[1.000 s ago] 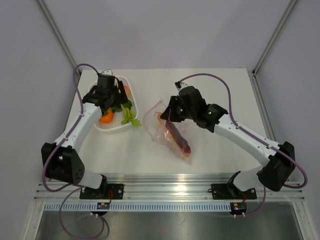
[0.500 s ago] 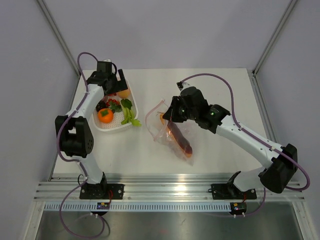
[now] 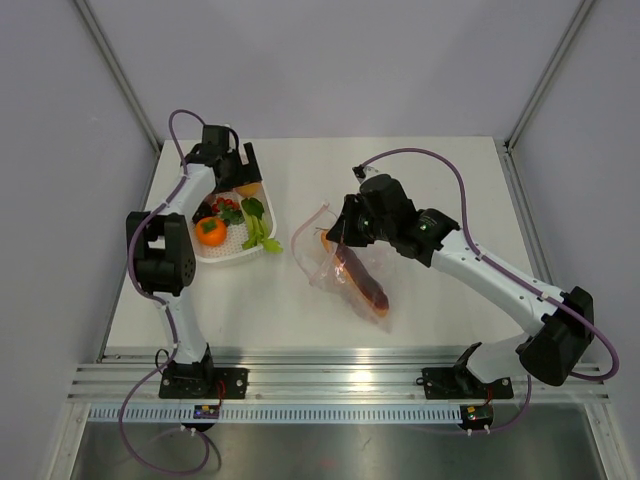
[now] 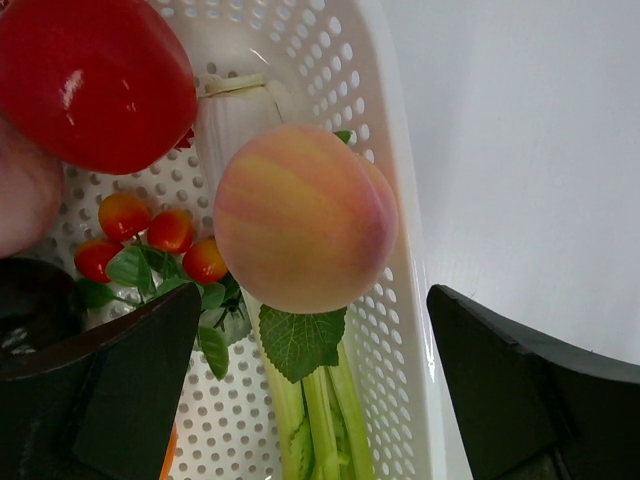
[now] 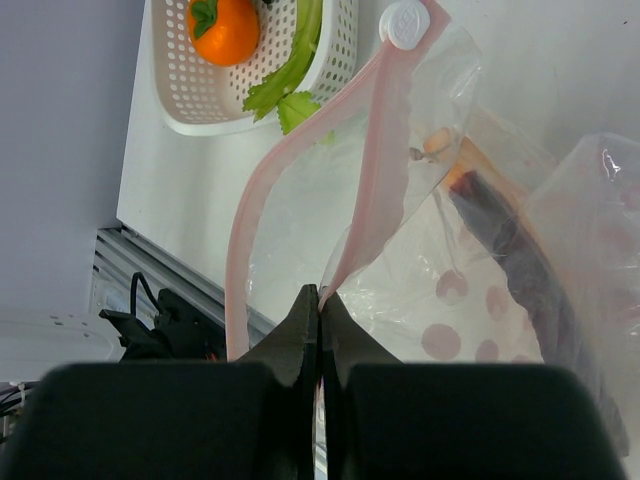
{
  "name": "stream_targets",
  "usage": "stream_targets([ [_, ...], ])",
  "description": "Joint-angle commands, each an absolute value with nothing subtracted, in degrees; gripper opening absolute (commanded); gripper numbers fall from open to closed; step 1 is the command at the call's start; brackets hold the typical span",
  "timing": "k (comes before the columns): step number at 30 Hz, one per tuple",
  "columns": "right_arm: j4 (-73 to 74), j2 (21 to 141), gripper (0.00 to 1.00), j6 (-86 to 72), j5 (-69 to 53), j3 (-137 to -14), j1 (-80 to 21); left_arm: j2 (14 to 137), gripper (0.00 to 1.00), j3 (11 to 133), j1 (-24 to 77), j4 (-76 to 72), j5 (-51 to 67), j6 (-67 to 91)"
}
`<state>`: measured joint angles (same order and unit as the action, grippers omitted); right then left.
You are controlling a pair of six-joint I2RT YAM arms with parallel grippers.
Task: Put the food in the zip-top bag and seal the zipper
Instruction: Pick up the fake fruit from the bin.
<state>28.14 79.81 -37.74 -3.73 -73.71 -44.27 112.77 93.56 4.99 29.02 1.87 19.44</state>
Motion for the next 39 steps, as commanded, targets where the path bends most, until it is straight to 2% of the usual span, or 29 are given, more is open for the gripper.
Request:
stream_targets([
  [1, 27.7, 80.1, 0.01, -37.3, -3.7, -76.1, -44.8, 114.3, 0.99, 96.4, 3.9, 25.0, 3.8, 19.5],
  [4, 27.7, 79.9, 0.01, -37.5, -3.7, -75.8, -44.8, 115.7, 0.98, 96.9, 3.8, 24.5, 4.4, 19.6],
  [10, 27.8, 79.6, 0.01, -38.0, -3.5, -75.3, -44.8, 117.4, 0.86, 98.2, 3.8, 23.7, 5.5, 19.9],
  [14, 27.8, 79.9, 0.01, -38.1, -3.4, -75.4, -44.8, 116.4, 0.72, 97.4, 3.8, 23.4, 5.8, 19.8],
  [15, 27.7, 80.0, 0.01, -38.2, -3.4, -75.6, -44.8, 115.8, 0.65, 97.0, 3.8, 23.1, 5.5, 19.8],
  [17, 27.7, 80.3, 0.01, -38.3, -3.6, -75.8, -44.8, 113.7, 0.57, 95.8, 3.8, 22.5, 5.0, 19.7],
  [20, 27.5, 80.7, 0.01, -38.3, -3.9, -75.8, -44.8, 110.9, 0.49, 94.2, 3.8, 22.8, 4.1, 19.4],
  [28, 26.8, 81.5, 0.01, -38.3, -4.3, -76.3, -44.8, 97.8, 0.47, 89.7, 3.9, 25.8, 4.9, 18.7],
  [29, 26.6, 81.6, 0.01, -38.2, -4.1, -76.3, -44.8, 96.2, 0.42, 88.7, 3.9, 25.9, 5.7, 18.7],
  [33, 25.4, 82.5, 0.01, -38.1, -4.3, -77.1, -44.8, 87.6, 0.39, 80.9, 4.6, 26.8, 11.1, 19.3],
  [39, 24.4, 85.0, 0.01, -38.1, -6.1, -79.6, -44.8, 74.5, 0.34, 76.6, 9.7, 32.1, 19.0, 18.2],
])
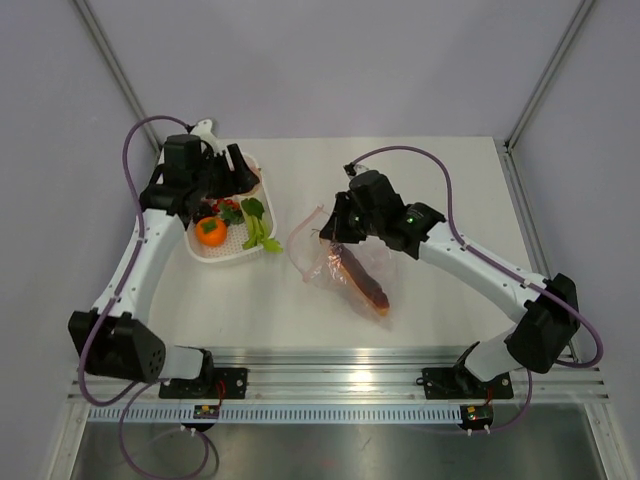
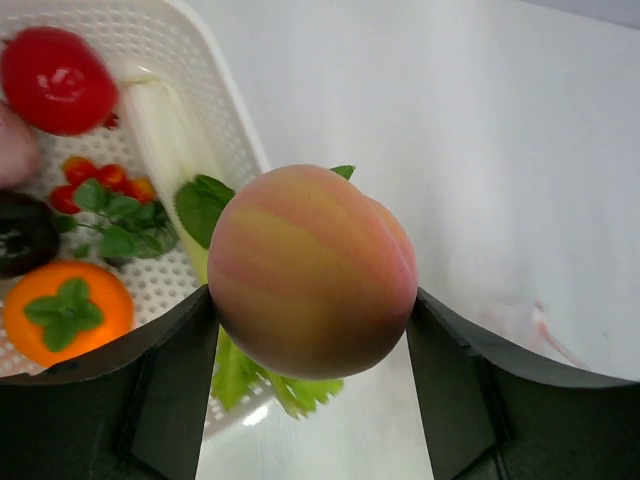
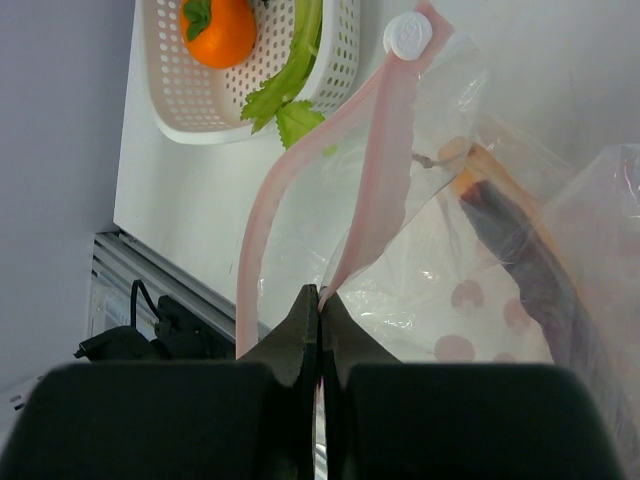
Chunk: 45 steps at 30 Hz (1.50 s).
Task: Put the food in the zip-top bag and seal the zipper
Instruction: Pick up the fake fruit from the bin, then place the fake fruit in the zipper food storage bag, then pick up the fake vegetable from the bin.
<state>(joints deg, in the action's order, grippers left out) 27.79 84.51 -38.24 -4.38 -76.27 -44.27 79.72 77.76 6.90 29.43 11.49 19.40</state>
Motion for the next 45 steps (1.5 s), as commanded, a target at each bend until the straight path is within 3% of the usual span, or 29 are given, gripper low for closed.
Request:
stream_targets([
  [1, 24.1, 85.2, 0.01, -38.1, -6.2, -79.7, -44.8, 73.1, 0.35, 75.9, 10.6, 32.8, 19.8, 18.1],
  [8, 24.3, 84.4, 0.01, -38.3, -5.9, -80.1, -44.8, 67.4, 0.36, 72.3, 23.3, 33.5, 23.1, 22.5],
  [16, 26.0, 81.9, 0.01, -37.2, -3.5, -80.1, -44.8, 66.8, 0.36, 62.3, 29.4, 23.5, 25.3, 30.3],
  [18, 26.2, 81.5, 0.01, -37.0, -3.1, -79.9, -44.8, 66.7, 0.49, 61.5, 31.1, 23.8, 24.5, 30.8],
  [20, 26.1, 81.2, 0.01, -37.1, -3.1, -79.8, -44.8, 66.3, 0.74, 61.3, 31.7, 25.7, 23.5, 30.4],
  [24, 26.0, 81.3, 0.01, -37.2, -3.0, -79.5, -44.8, 64.5, 0.99, 62.7, 31.7, 29.0, 21.5, 28.8],
  [35, 26.8, 80.2, 0.01, -37.4, -2.5, -78.9, -44.8, 65.3, 0.99, 73.8, 29.8, 38.4, 12.8, 21.5],
  [41, 26.6, 78.6, 0.01, -37.2, -2.2, -77.3, -44.8, 67.9, 0.95, 71.5, 17.9, 32.3, 14.1, 26.8],
  [45, 26.5, 77.5, 0.01, -37.0, -2.2, -76.0, -44.8, 73.3, 0.99, 76.6, 13.5, 34.7, 11.0, 26.1],
])
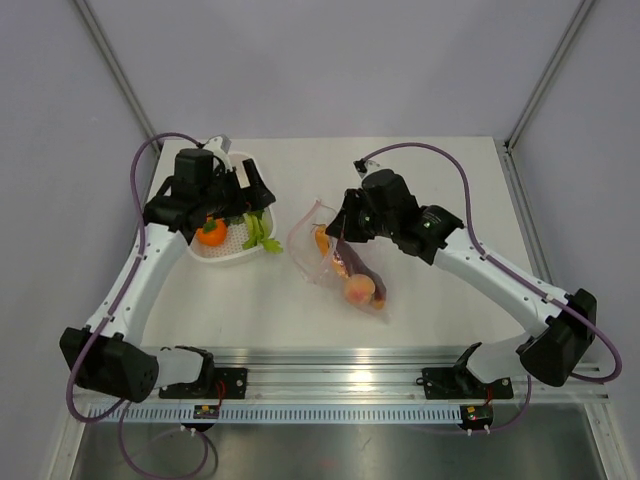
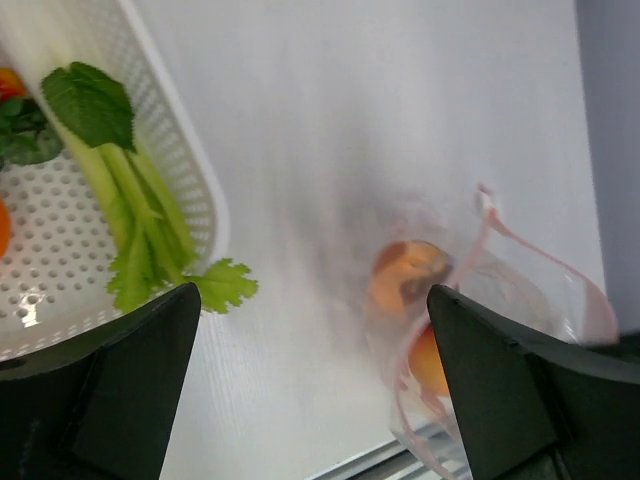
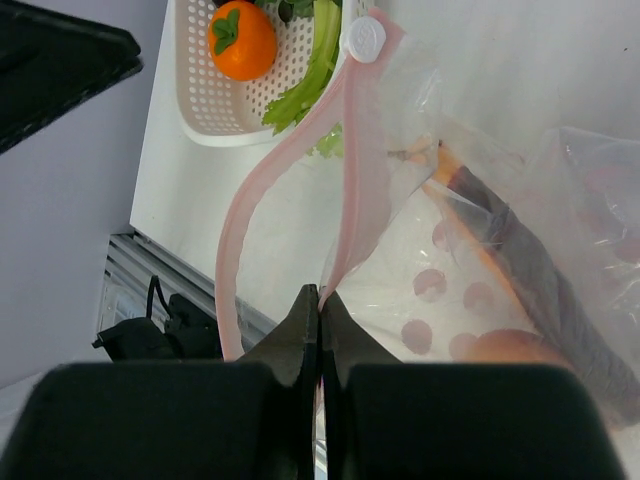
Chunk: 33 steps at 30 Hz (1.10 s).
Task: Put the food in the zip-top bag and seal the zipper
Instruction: Pick up the fake vegetable from the bin.
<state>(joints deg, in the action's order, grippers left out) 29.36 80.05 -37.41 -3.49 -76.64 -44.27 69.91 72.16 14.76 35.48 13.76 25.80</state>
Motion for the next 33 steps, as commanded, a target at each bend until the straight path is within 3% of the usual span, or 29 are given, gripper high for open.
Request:
stream_targets([
  [1, 26.5, 77.3, 0.01, -36.9, -2.1, -75.8, -44.8, 76.6, 0.99, 77.9, 13.4, 37.3, 6.7, 24.4],
  [3, 26.5, 76.8, 0.02, -36.7, -2.0, -75.2, -44.7, 80.0, 0.98, 80.4, 13.0, 38.9, 2.7, 23.6],
  [5, 26.5, 76.3, 0.02, -36.5, -1.9, -75.0, -44.8, 84.5, 0.83, 82.0, 12.7, 38.8, 1.3, 22.7],
  [10, 26.5, 75.6, 0.02, -36.3, -2.1, -74.1, -44.8, 93.1, 0.66, 86.6, 11.1, 38.7, -6.9, 23.7],
  [24, 28.1, 77.6, 0.02, -34.3, -1.5, -76.3, -44.8, 116.8, 0.61, 106.3, 2.9, 40.0, -1.2, 25.4],
  [26, 28.6, 78.2, 0.02, -34.0, -1.6, -76.8, -44.8, 119.1, 0.68, 107.0, 2.0, 39.6, -0.6, 25.7],
  [33, 28.5, 80.0, 0.02, -34.2, -3.6, -77.4, -44.8, 121.9, 0.66, 105.6, 1.1, 35.1, 3.7, 26.5],
])
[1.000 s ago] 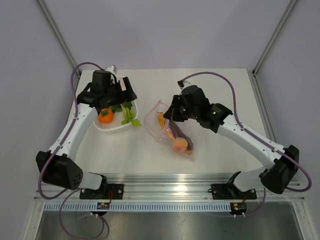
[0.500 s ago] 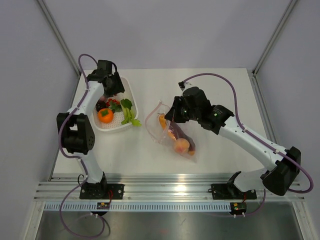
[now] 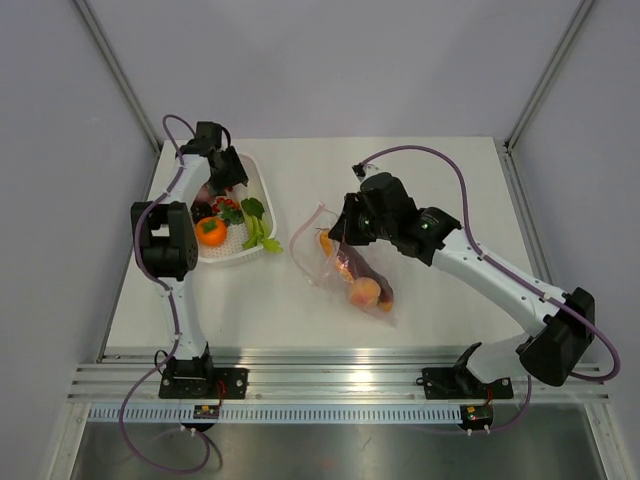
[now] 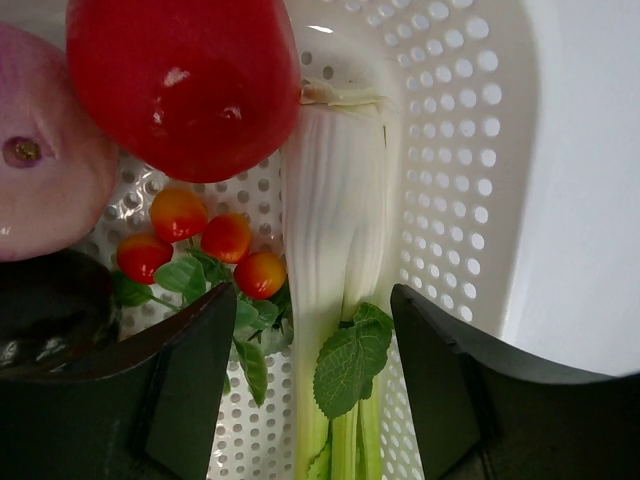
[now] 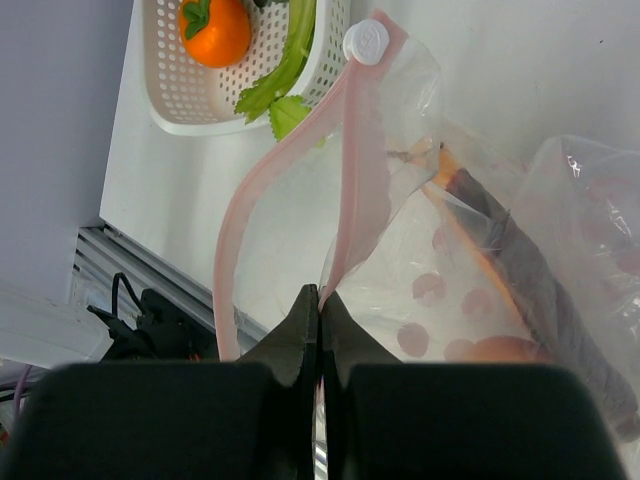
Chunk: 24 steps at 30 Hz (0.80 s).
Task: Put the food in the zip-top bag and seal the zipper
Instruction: Pick up the fake vegetable from the bin.
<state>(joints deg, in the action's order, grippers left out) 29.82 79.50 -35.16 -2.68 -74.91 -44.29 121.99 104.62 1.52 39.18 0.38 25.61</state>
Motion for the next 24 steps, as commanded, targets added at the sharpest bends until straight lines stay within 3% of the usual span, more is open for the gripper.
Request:
stream_targets([
  [1, 28.4, 80.5, 0.03, -34.2, -3.8, -77.6, -44.8, 122.7, 0.65, 105.7, 1.0, 34.9, 4.0, 26.5],
  [15, 30.0, 83.5, 0.04, -32.7, -5.3, -79.5, -44.8, 127.3, 0.66, 105.7, 0.6, 31.1, 6.9, 27.4],
  [24, 30.8, 84.2, 0.04, -32.2, -6.0, -80.2, -44.8, 128.5, 0.59, 103.1, 0.6, 26.6, 7.5, 28.0],
])
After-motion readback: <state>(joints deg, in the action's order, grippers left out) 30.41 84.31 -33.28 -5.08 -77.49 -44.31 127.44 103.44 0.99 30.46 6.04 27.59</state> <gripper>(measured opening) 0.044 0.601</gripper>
